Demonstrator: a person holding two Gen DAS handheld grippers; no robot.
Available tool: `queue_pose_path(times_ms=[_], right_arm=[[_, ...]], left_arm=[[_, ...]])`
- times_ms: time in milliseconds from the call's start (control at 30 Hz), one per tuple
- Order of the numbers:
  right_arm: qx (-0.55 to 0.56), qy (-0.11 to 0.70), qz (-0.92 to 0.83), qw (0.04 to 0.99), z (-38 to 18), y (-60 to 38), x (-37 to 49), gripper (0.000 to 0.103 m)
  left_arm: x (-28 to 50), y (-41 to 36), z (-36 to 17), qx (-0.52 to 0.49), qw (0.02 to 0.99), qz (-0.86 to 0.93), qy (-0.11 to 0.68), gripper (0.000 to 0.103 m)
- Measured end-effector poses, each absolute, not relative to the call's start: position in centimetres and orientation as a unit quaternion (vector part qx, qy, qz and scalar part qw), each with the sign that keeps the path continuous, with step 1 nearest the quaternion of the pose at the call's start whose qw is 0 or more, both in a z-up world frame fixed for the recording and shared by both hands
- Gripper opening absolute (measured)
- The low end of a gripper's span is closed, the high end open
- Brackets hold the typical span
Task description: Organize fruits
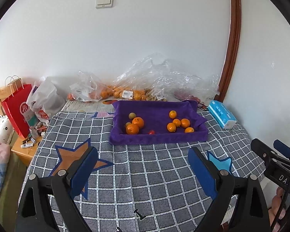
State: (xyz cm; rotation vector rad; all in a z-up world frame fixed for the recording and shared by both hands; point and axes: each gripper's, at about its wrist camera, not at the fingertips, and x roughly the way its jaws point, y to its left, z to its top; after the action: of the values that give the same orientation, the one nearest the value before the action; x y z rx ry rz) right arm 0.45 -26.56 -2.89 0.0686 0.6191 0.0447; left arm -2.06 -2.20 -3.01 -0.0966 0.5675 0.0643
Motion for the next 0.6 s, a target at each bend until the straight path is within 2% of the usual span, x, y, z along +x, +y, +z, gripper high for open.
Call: queue_pose_path(times_ms=[600], right_arm=[[0.030,0.309,0.021,0.950,-3.42,-26.41,0.81,0.097]], left_arm=[[-1.91,-1.76,-3.12,-0.054,0.957,0.029,0.284,0.095]])
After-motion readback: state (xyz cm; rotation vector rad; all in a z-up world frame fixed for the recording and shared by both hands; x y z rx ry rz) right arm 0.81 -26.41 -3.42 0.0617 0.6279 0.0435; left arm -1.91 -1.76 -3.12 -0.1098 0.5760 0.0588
